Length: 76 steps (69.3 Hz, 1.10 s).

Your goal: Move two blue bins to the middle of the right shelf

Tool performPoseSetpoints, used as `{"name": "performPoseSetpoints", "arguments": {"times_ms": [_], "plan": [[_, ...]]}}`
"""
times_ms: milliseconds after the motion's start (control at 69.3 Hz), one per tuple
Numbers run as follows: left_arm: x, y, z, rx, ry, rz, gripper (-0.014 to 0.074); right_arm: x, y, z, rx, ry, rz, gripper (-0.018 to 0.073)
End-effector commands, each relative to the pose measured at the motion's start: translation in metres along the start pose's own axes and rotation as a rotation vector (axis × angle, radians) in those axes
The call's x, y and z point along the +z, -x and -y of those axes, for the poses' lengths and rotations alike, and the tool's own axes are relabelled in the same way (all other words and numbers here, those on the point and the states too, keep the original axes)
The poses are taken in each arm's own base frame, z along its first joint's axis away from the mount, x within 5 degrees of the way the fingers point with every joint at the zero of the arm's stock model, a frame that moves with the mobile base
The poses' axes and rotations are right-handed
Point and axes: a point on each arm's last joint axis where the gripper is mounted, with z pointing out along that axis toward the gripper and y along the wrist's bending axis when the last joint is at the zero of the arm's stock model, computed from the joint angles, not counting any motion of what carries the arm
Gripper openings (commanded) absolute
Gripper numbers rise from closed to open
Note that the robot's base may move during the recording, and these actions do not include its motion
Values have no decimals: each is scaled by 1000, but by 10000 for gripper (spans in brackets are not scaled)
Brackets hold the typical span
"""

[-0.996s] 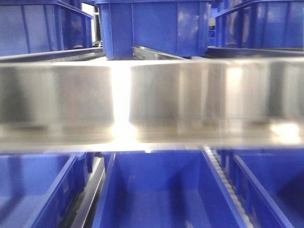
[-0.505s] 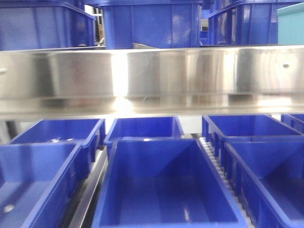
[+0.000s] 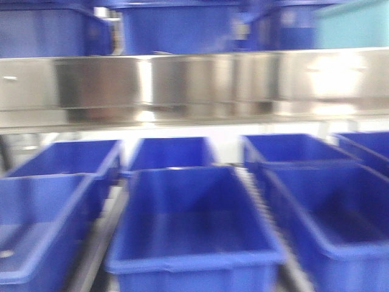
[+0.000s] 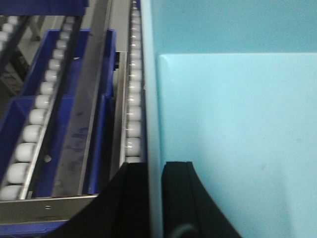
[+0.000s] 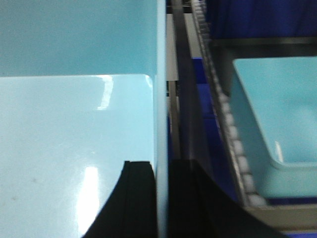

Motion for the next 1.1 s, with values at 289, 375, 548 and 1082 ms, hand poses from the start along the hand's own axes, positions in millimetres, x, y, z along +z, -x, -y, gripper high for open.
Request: {"name": "performPoseSetpoints", "arguments": {"times_ms": [289, 375, 548, 1082], "plan": [[-9, 5, 1, -4, -32, 50, -111, -6, 8, 1, -7, 10, 70, -162], [-9, 5, 1, -4, -32, 50, -111, -6, 8, 1, -7, 10, 70, -162], [-9, 5, 1, -4, -32, 50, -111, -6, 8, 1, -7, 10, 70, -162], [-9, 5, 1, -4, -32, 50, -111, -6, 8, 1, -7, 10, 70, -162]]}}
